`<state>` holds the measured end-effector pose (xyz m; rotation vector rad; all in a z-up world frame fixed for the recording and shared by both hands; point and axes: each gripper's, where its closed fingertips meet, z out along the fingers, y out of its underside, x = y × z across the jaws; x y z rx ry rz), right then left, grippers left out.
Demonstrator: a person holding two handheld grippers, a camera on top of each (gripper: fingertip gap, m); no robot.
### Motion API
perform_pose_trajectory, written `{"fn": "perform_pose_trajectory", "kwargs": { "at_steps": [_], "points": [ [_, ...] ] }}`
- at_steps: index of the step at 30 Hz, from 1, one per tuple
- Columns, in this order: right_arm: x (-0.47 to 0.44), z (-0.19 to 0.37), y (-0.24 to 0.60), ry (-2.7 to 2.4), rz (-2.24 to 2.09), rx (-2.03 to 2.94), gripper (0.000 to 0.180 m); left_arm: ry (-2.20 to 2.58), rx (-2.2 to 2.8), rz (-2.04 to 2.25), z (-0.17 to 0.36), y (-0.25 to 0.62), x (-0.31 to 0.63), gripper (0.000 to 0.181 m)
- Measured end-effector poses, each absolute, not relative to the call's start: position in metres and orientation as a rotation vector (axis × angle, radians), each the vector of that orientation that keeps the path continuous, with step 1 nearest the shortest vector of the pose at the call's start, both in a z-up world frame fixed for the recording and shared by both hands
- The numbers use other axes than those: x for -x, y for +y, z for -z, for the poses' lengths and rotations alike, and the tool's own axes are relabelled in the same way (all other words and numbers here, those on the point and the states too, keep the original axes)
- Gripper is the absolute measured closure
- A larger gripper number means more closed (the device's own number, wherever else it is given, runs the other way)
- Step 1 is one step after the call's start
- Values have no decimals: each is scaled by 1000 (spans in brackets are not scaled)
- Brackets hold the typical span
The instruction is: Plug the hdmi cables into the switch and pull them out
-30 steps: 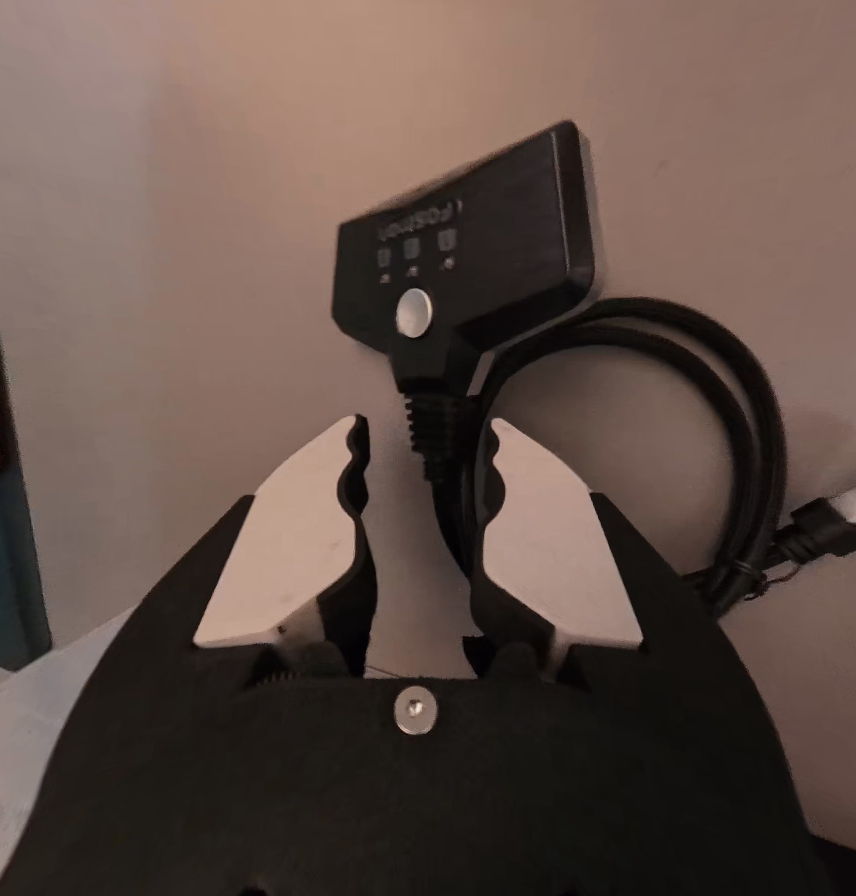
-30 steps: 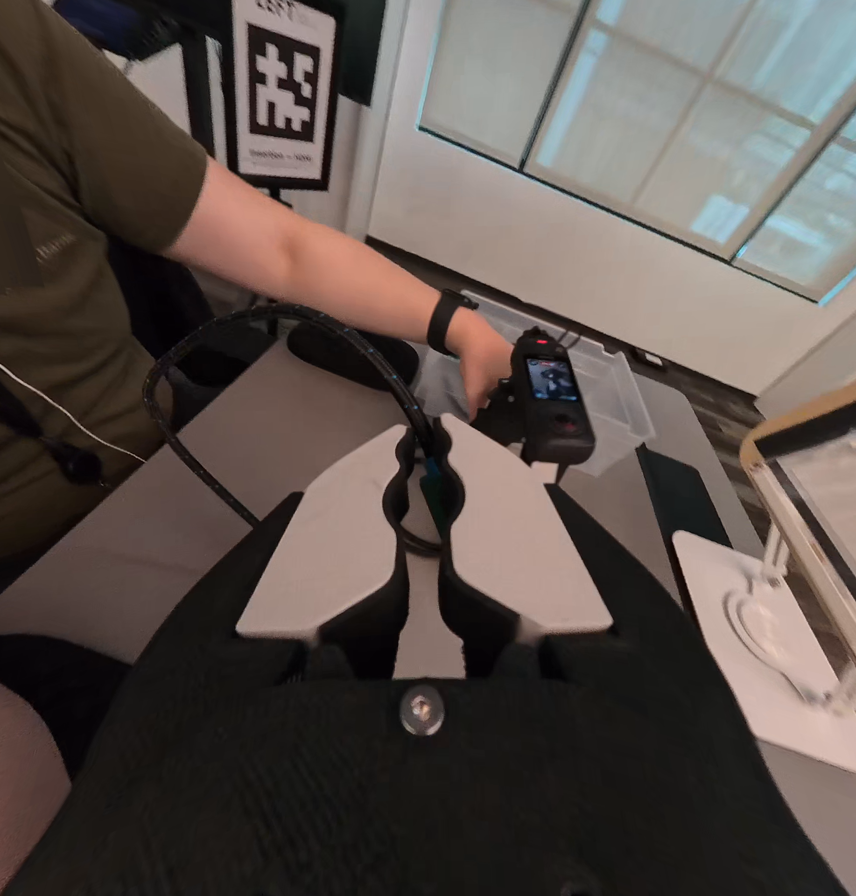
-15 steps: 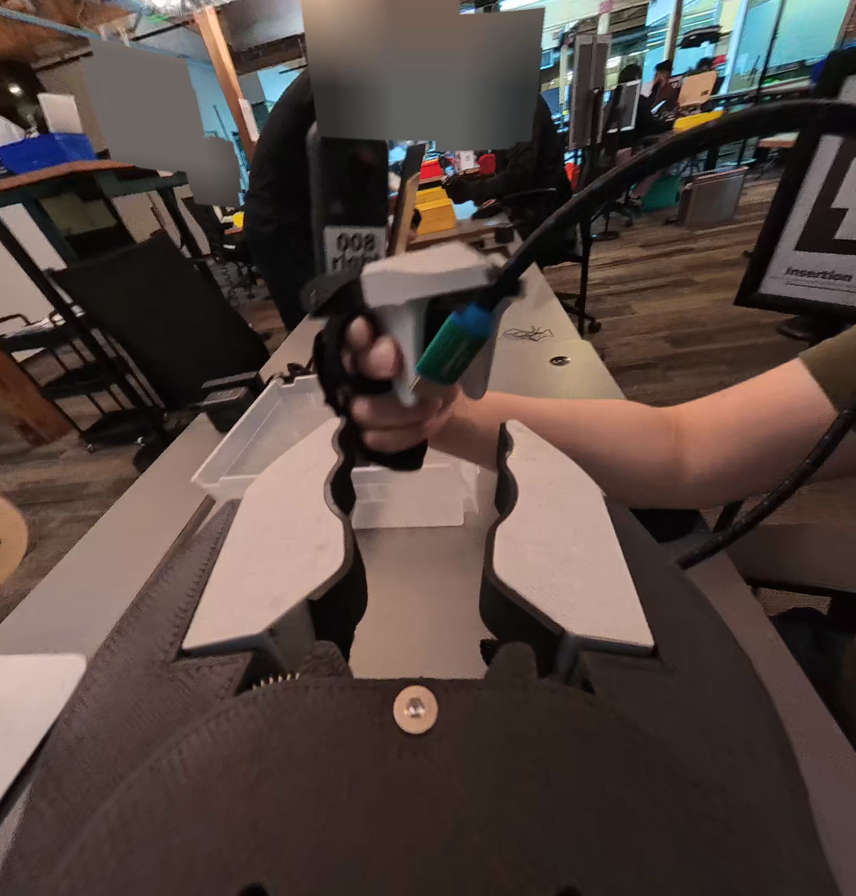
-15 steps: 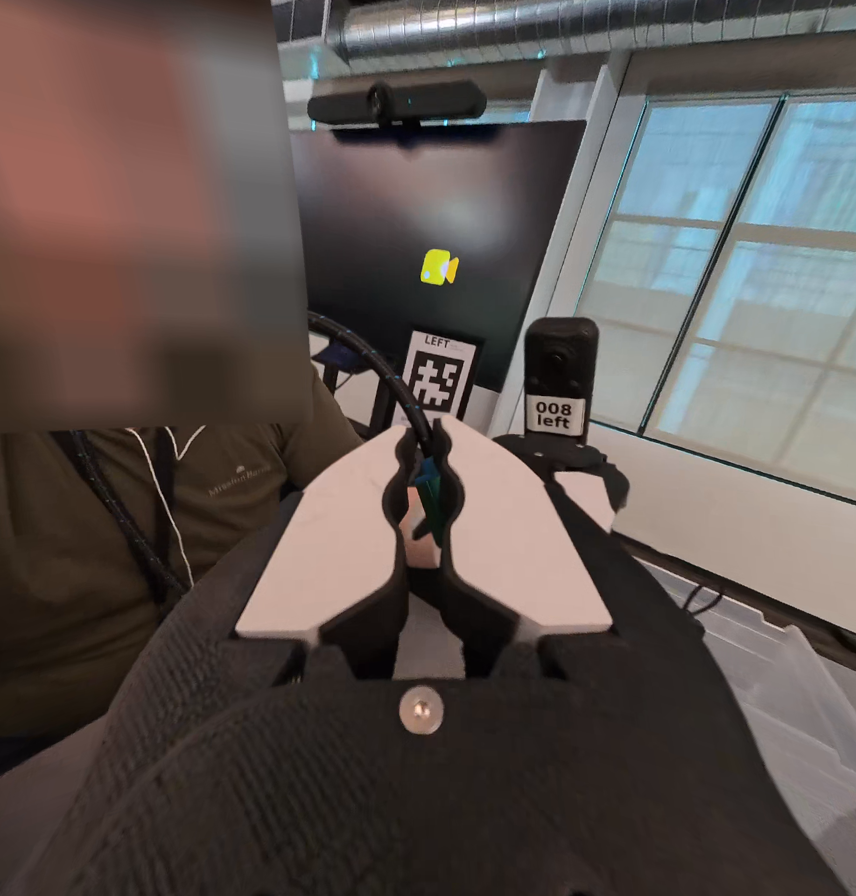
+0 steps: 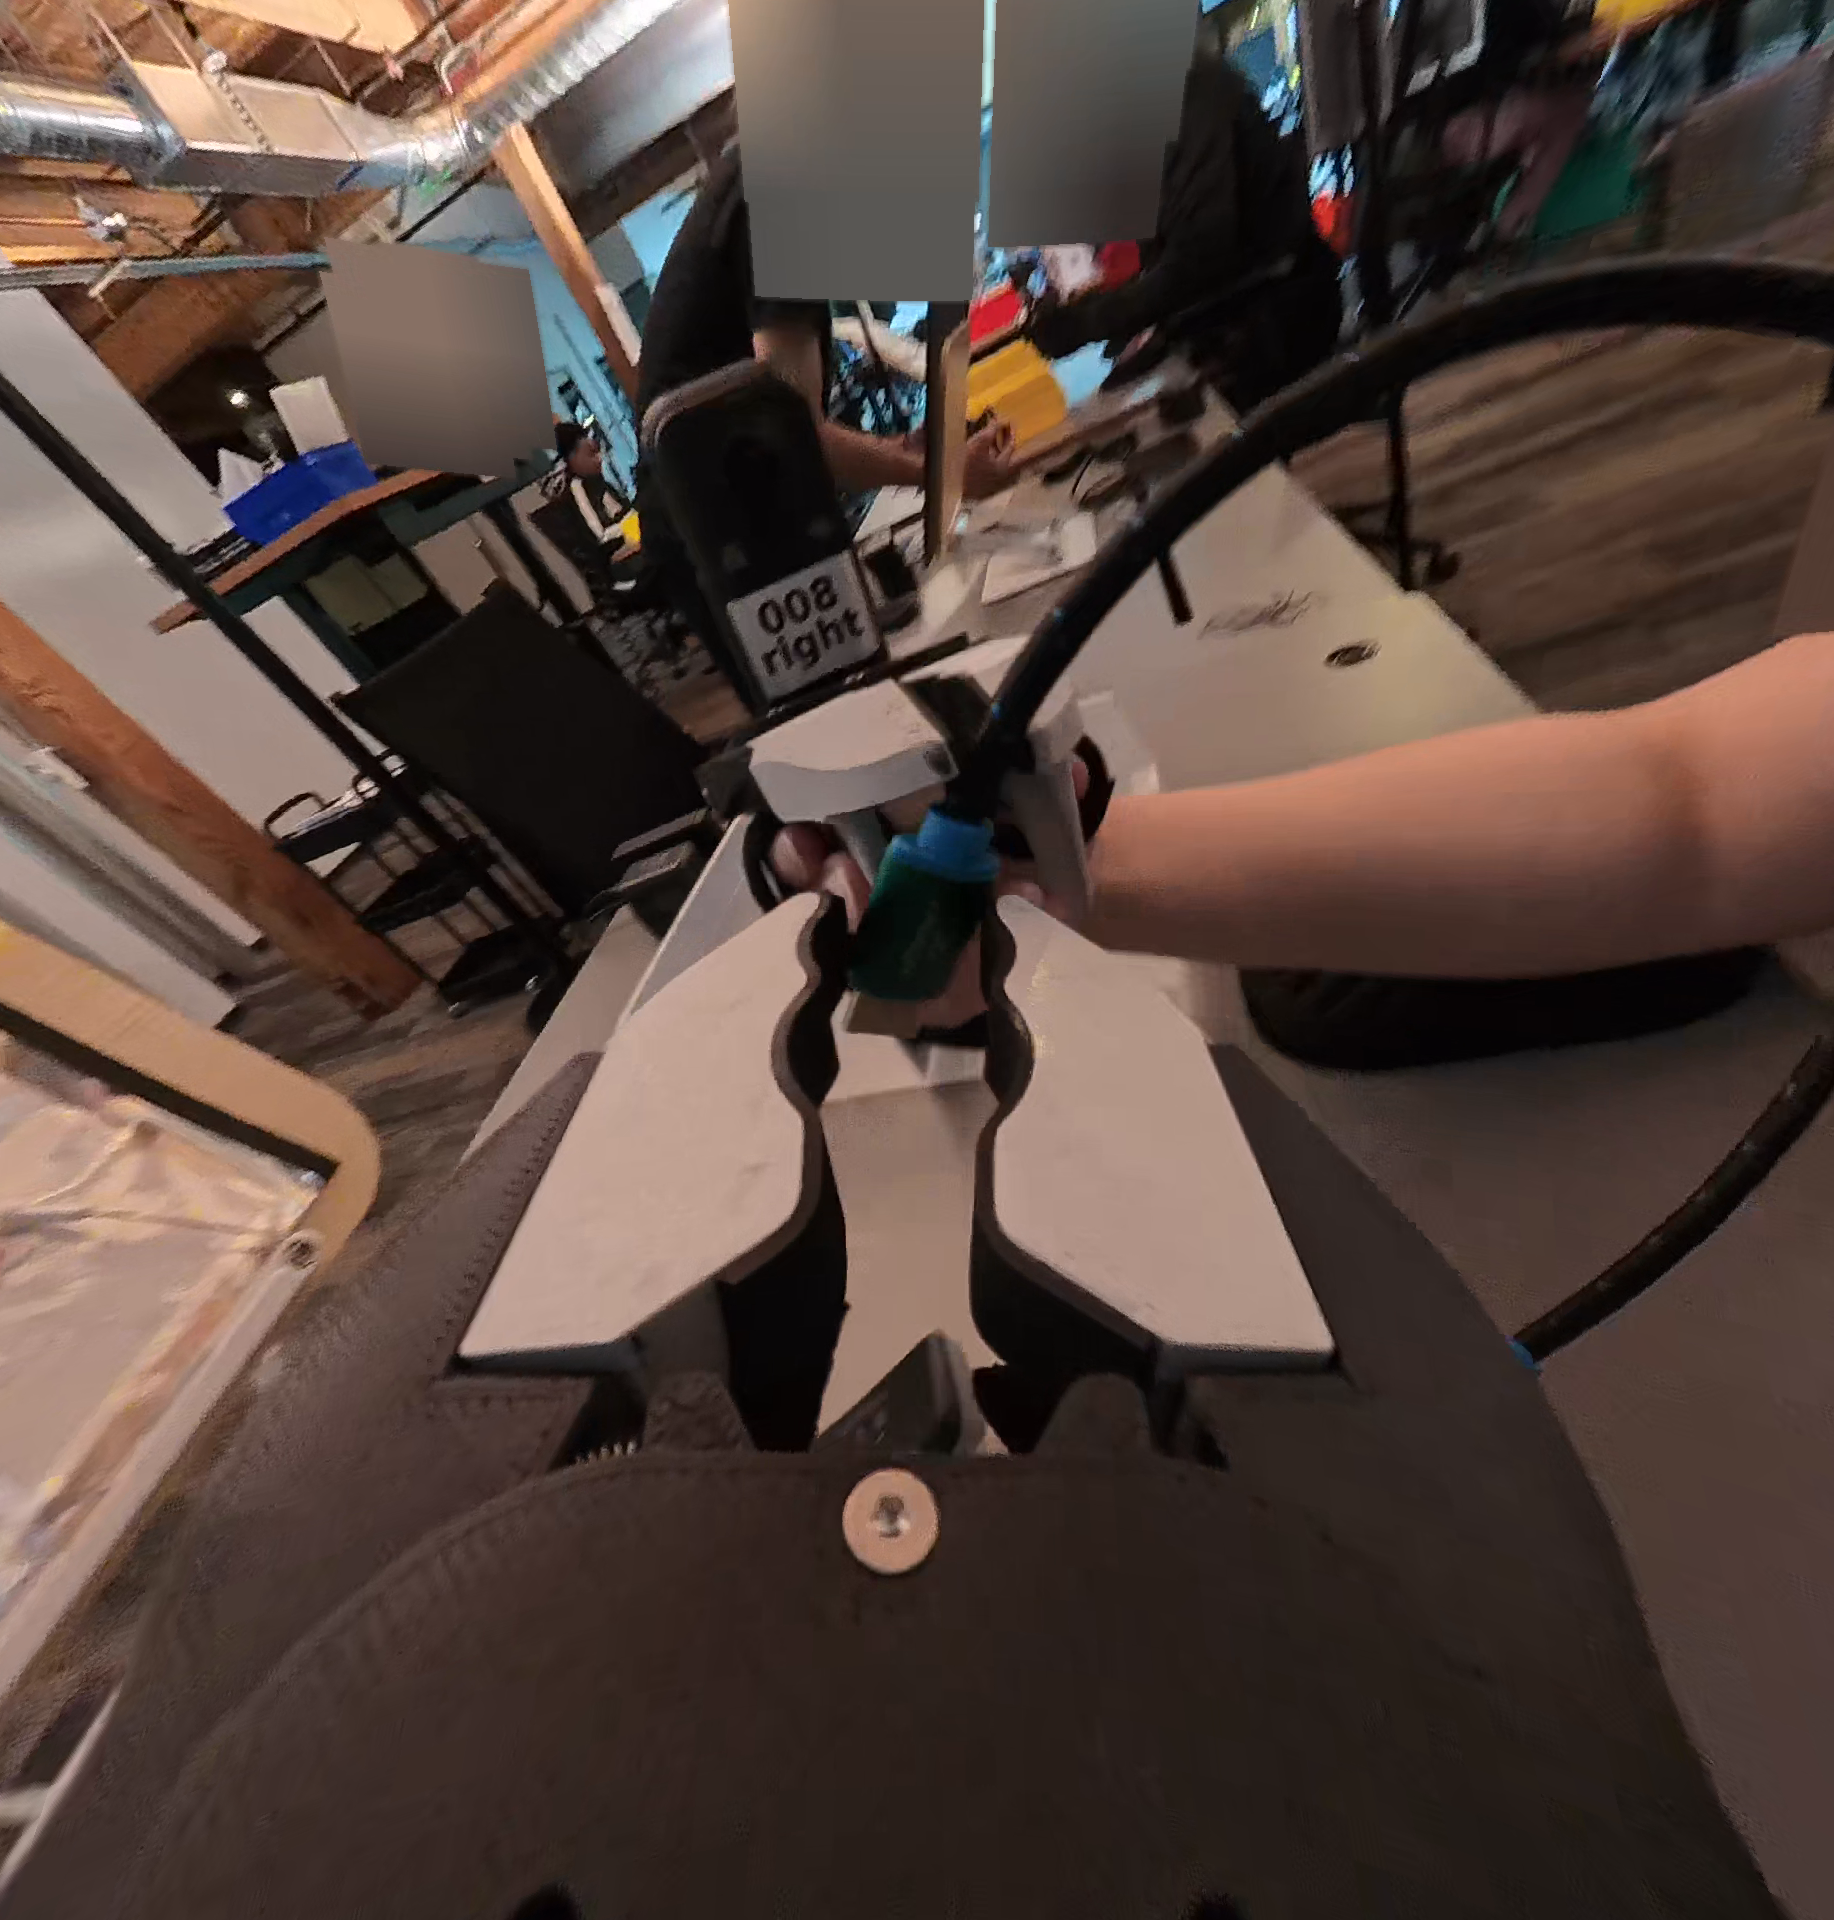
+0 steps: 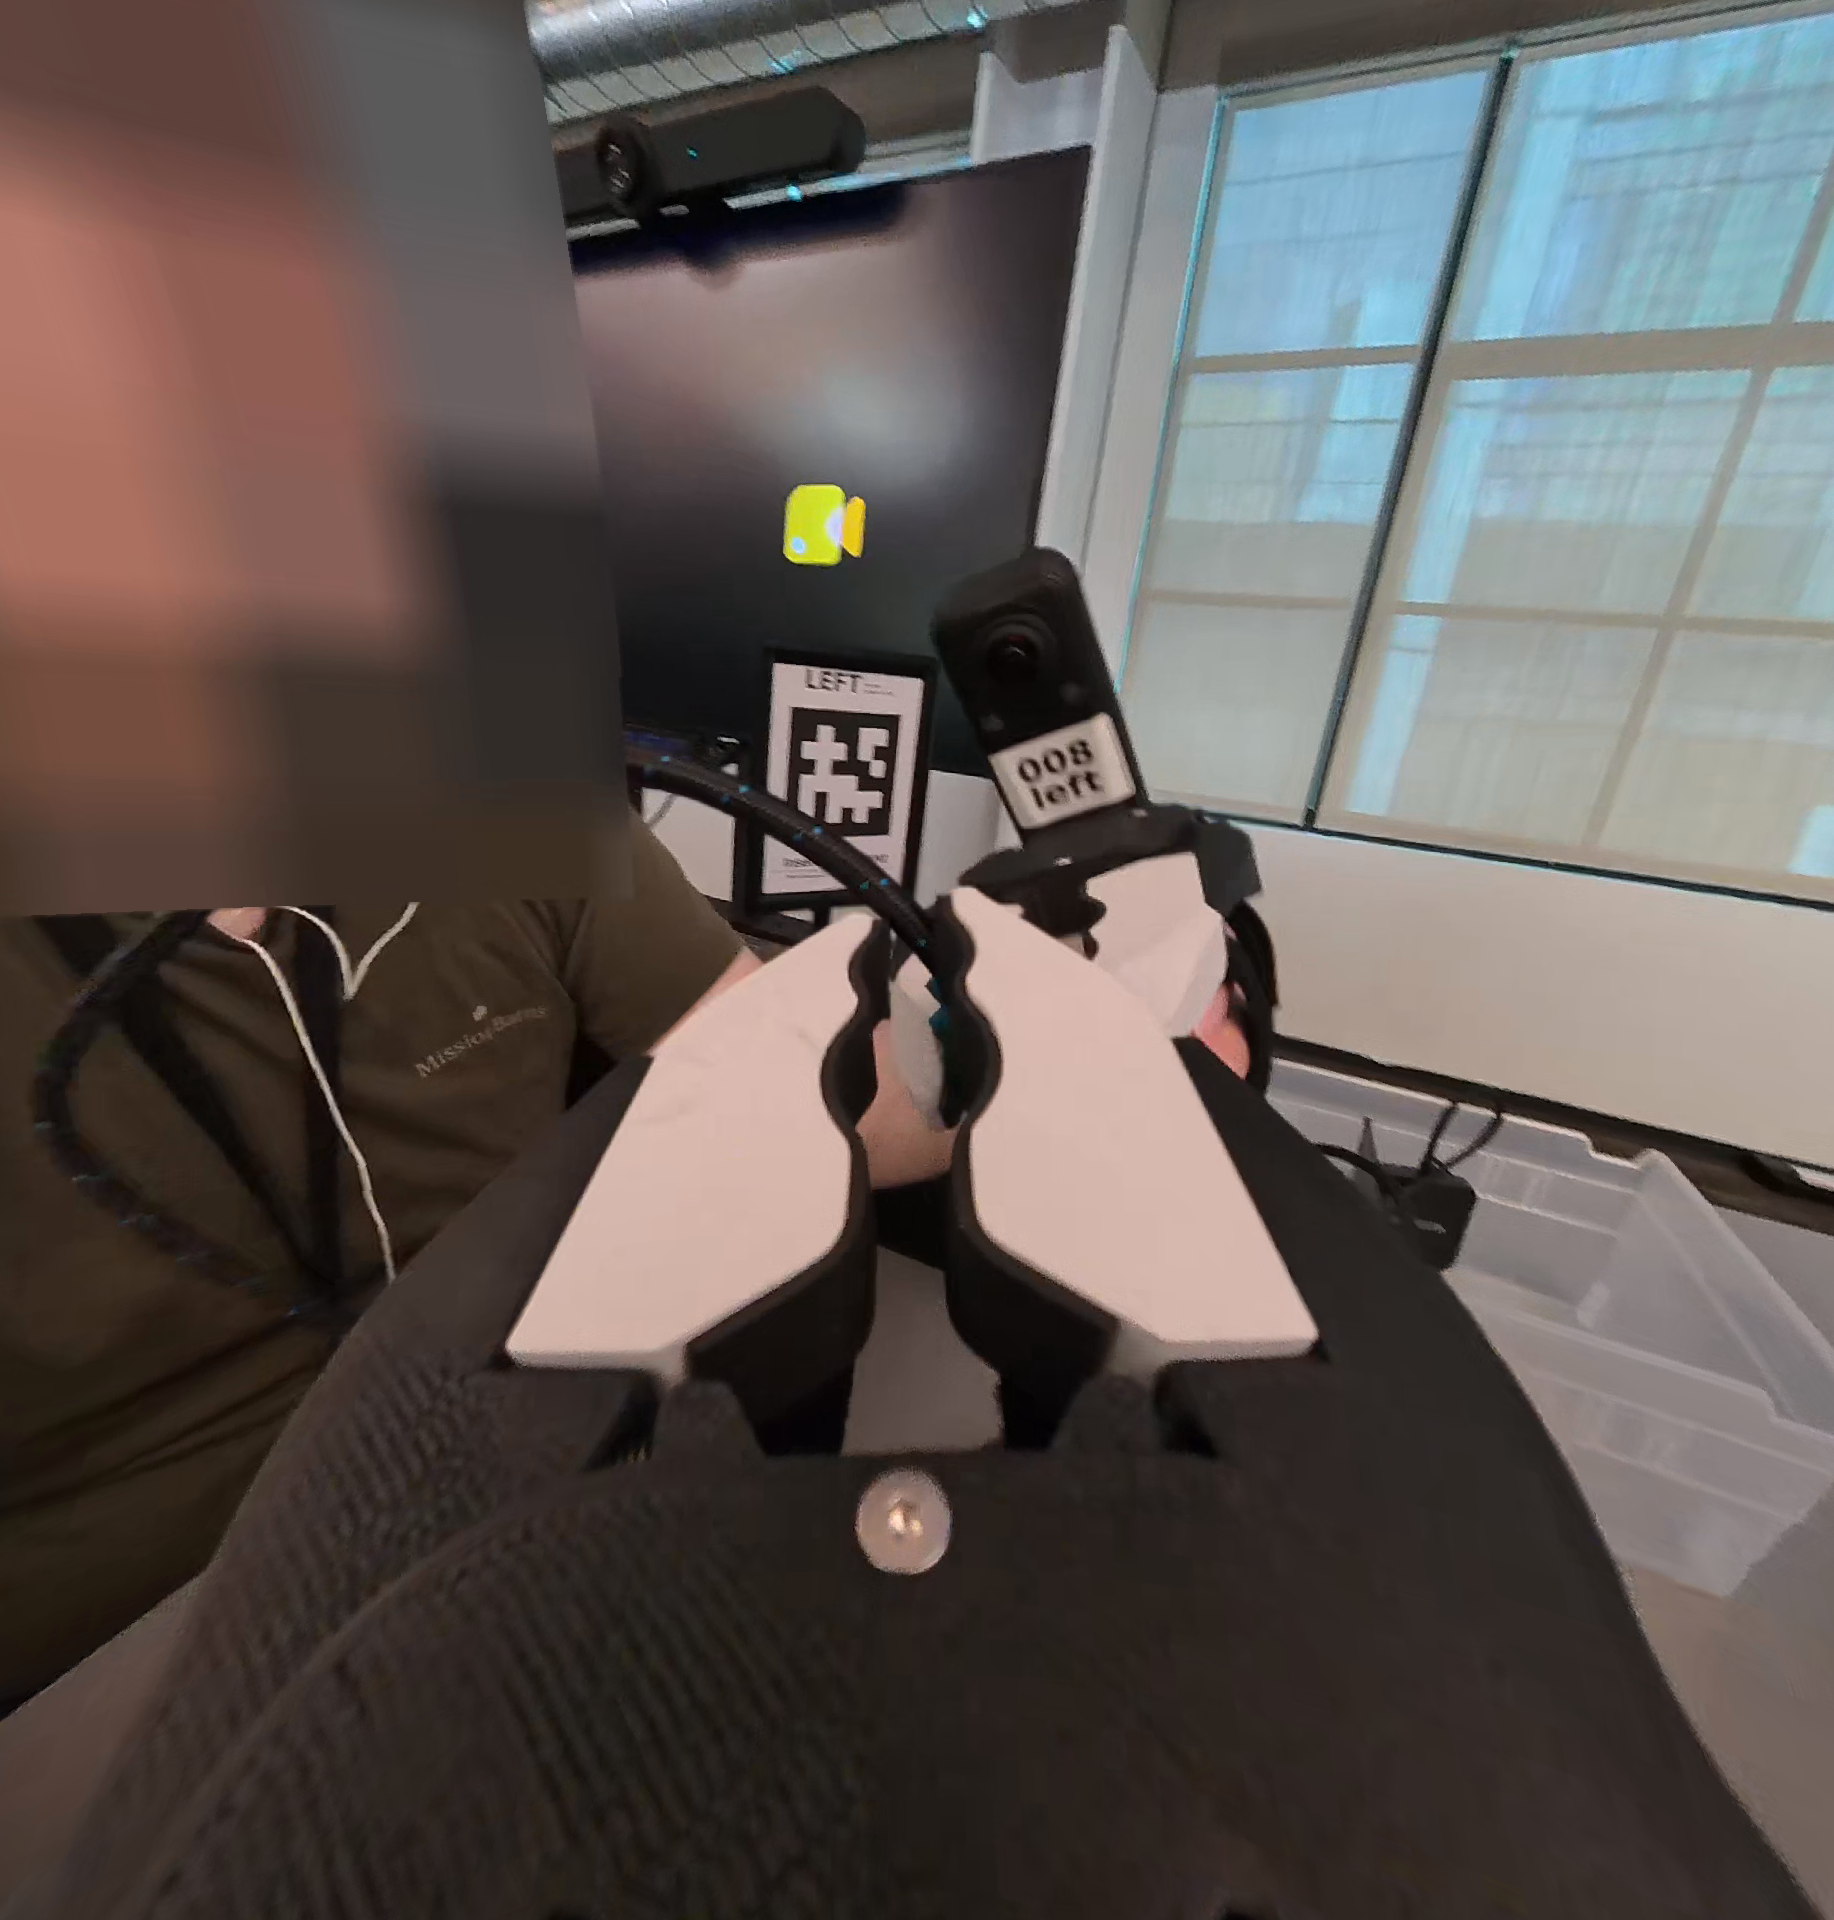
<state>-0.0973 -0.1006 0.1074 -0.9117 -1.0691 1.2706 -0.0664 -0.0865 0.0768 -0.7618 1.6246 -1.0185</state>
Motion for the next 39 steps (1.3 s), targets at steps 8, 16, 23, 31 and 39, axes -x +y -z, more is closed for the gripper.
{"fn": "perform_pose_trajectory", "kwargs": {
  "at_steps": [8,16,23,31,39],
  "points": [
    [84,-96,-73,-1047,-799,1206,137,1712,872,657,-65,-58,81,159],
    [108,-78,-69,-1297,-39,1230,143,1849,1046,679,-44,-56,88,161],
    [110,-59,-60,-1369,83,1323,172,1886,1040,637,-33,-58,85,162],
    [101,-127,-83,-1023,-543,1185,173,1663,1002,1234,-80,-66,101,143],
    [98,-150,-99,-911,-867,1001,174,1500,876,1864,-120,-103,108,145]
  ]
}}
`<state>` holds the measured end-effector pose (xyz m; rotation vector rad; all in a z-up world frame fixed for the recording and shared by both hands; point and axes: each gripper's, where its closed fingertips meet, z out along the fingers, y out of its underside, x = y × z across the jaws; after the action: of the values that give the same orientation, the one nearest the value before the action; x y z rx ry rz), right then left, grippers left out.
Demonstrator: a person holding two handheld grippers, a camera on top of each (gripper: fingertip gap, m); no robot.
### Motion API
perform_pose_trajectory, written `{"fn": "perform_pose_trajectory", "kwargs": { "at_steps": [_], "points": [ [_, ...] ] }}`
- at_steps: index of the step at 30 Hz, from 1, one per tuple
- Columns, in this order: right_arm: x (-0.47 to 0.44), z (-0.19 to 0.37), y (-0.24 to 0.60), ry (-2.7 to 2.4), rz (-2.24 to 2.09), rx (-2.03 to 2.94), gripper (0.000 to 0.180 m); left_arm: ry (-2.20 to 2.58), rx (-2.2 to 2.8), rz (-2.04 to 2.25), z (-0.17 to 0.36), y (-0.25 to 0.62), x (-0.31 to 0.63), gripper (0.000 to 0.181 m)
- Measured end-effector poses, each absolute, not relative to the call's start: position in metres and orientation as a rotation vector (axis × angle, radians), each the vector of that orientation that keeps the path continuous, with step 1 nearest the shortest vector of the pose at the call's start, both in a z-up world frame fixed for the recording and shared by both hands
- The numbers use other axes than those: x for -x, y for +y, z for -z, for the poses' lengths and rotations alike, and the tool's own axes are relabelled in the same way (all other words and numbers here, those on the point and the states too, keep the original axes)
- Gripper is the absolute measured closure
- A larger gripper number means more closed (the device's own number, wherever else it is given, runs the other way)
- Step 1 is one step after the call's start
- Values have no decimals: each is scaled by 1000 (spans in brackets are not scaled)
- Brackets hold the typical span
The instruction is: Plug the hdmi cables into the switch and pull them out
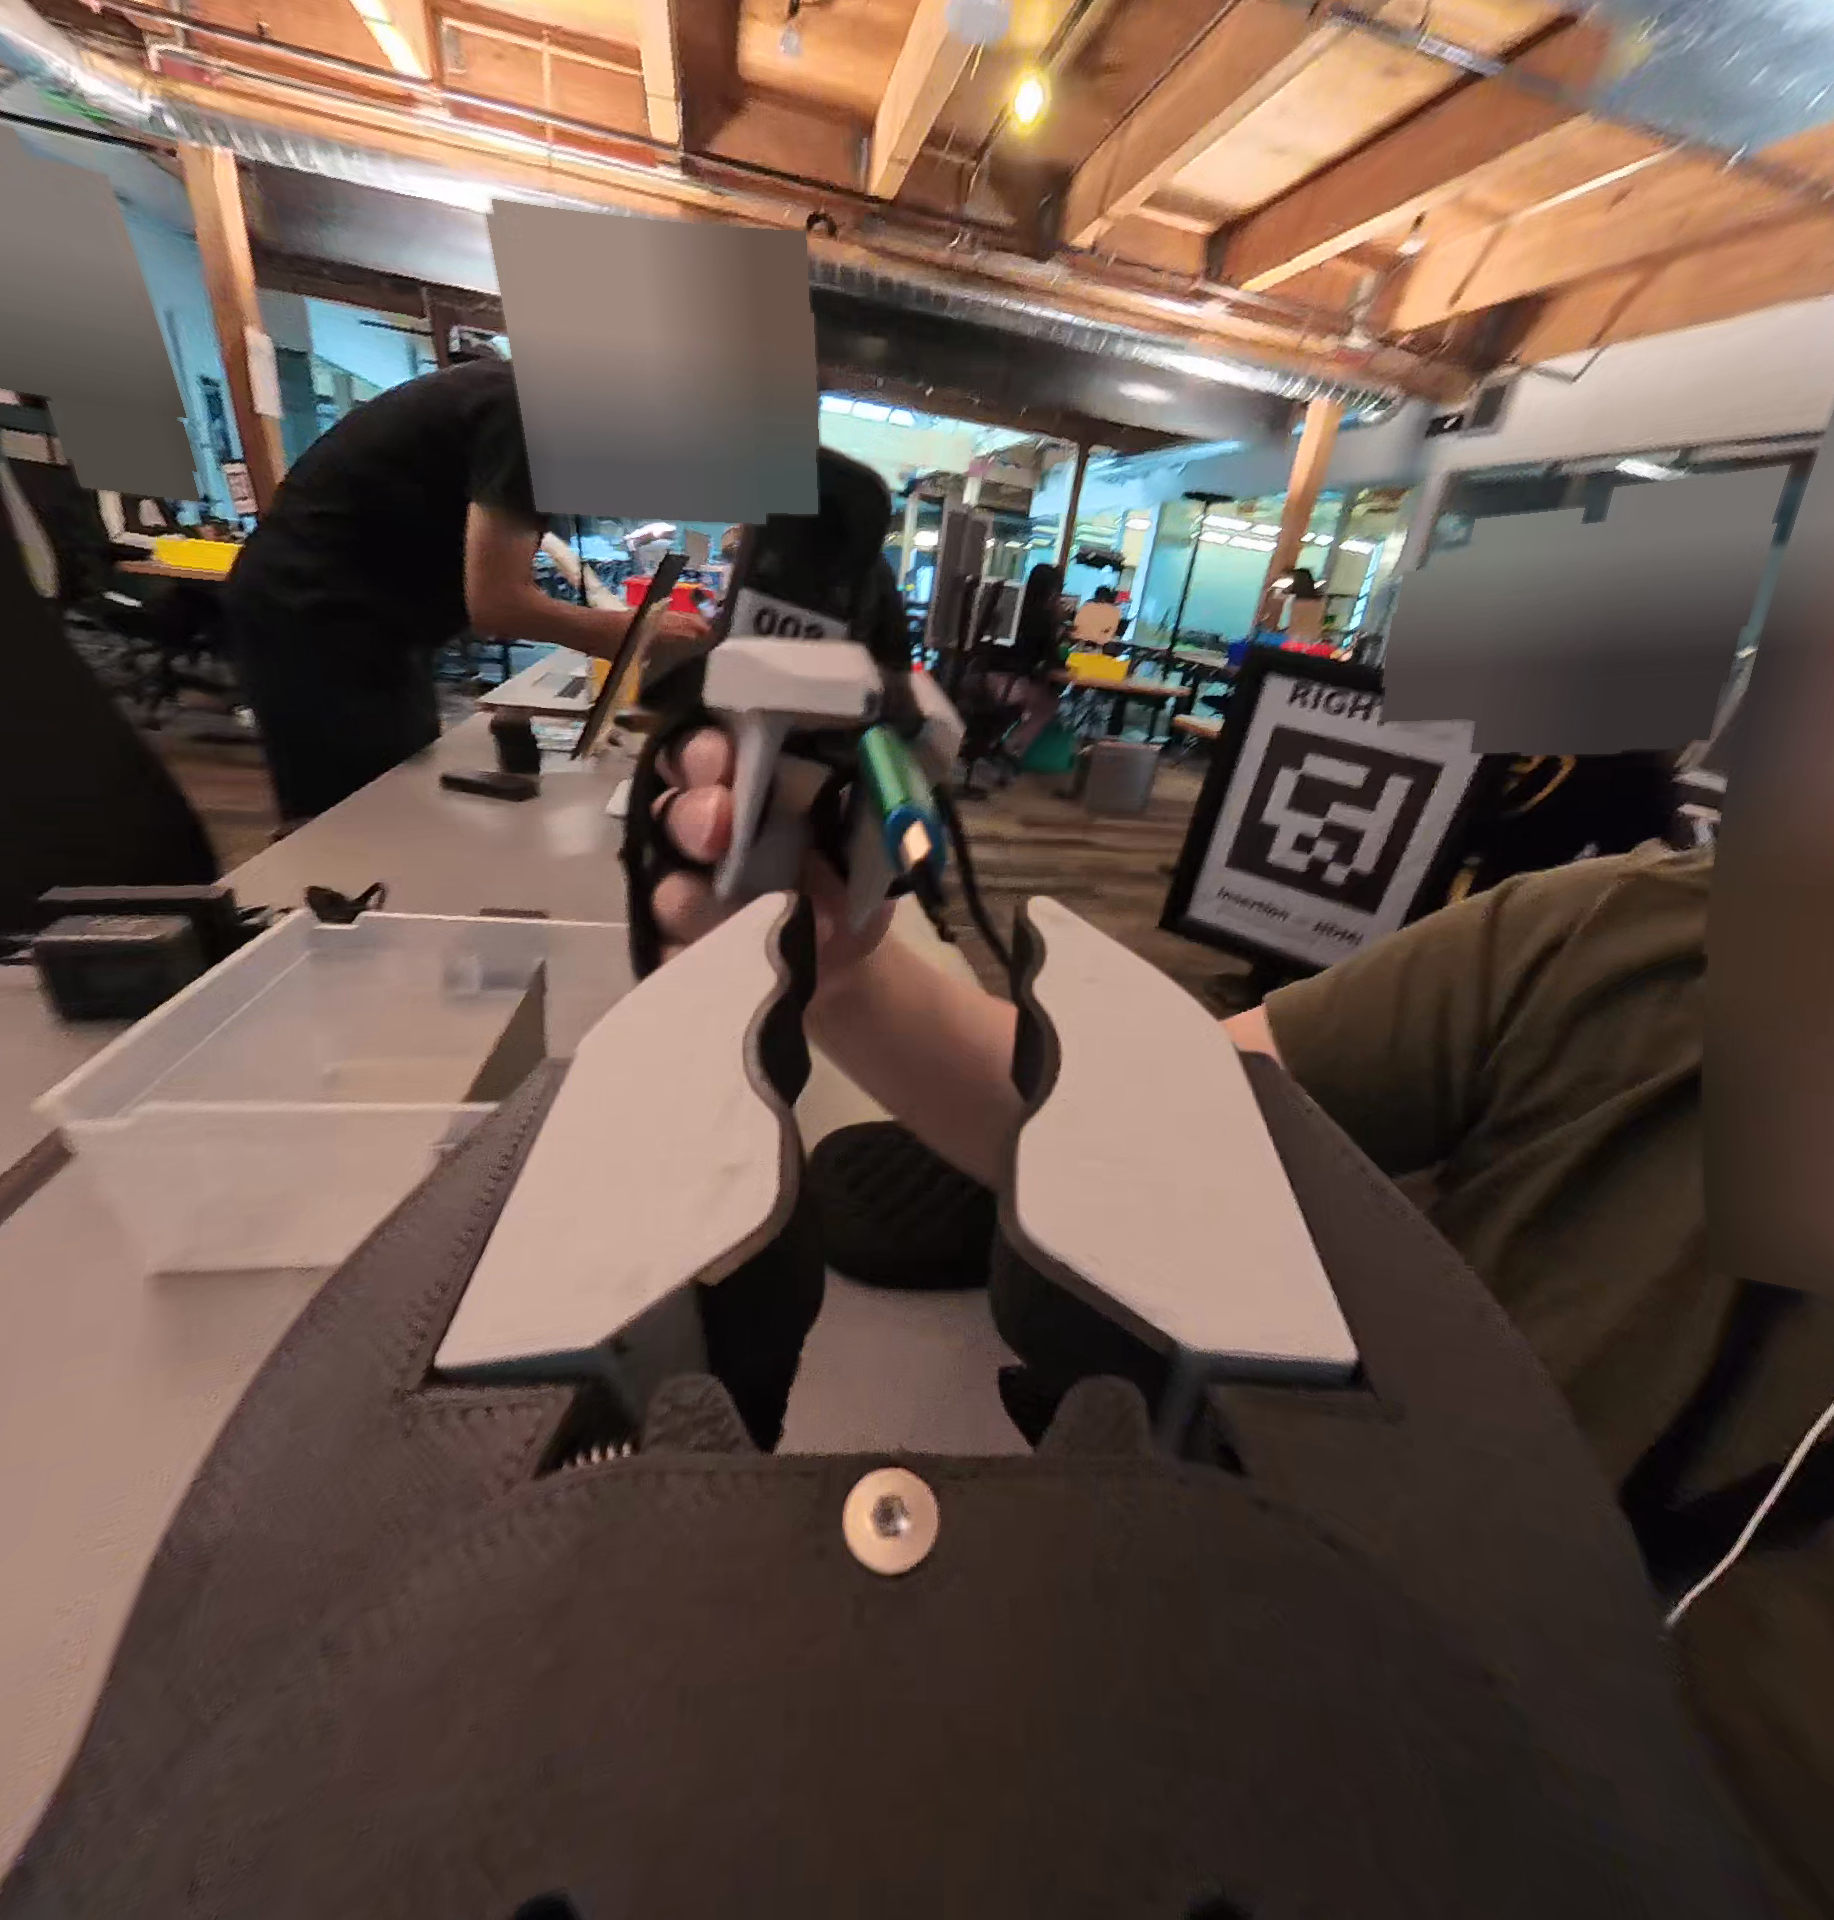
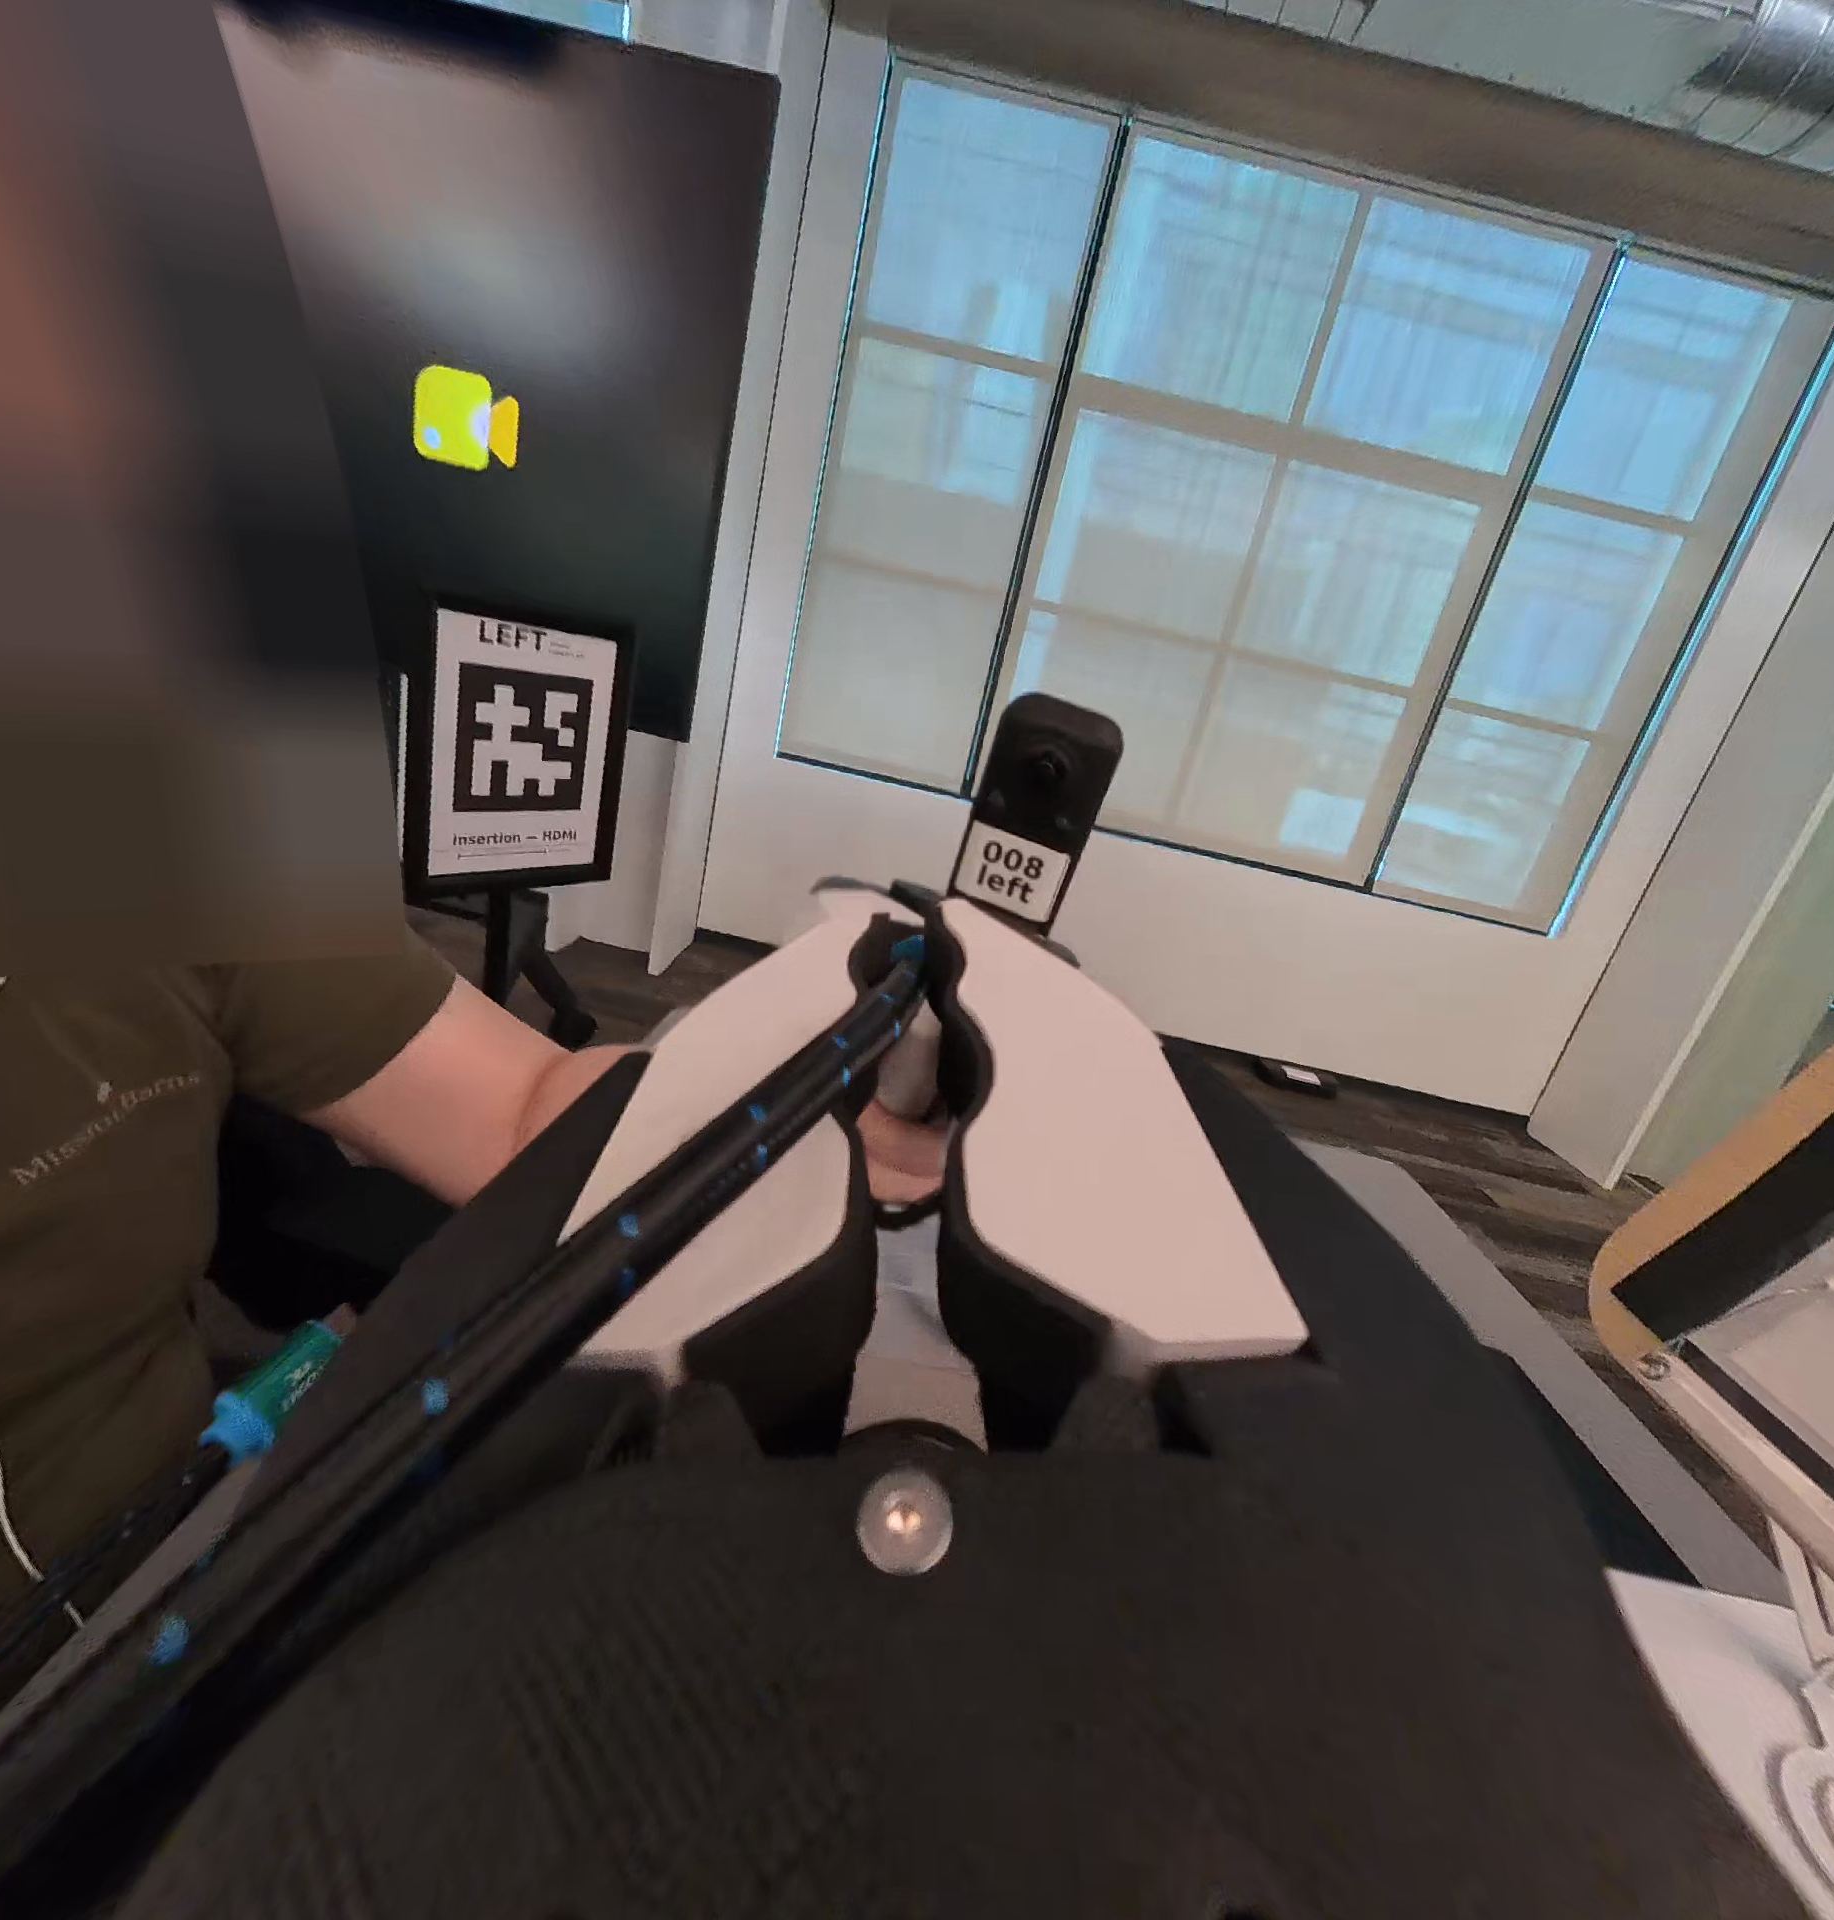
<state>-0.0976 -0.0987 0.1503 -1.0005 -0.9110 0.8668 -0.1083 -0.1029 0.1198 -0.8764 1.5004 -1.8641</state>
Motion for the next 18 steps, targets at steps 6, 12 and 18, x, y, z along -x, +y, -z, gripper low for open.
{"fn": "perform_pose_trajectory", "kwargs": {
  "at_steps": [6,12,18],
  "points": [
    [100,-138,-89,-931,-801,1010,174,1433,995,1889,-119,-93,101,170],
    [100,-129,-80,-912,-826,1120,163,1504,1023,1721,-109,-87,99,170],
    [95,-112,-74,-939,-810,1313,157,1541,978,1543,-103,-85,95,170]
  ]
}}
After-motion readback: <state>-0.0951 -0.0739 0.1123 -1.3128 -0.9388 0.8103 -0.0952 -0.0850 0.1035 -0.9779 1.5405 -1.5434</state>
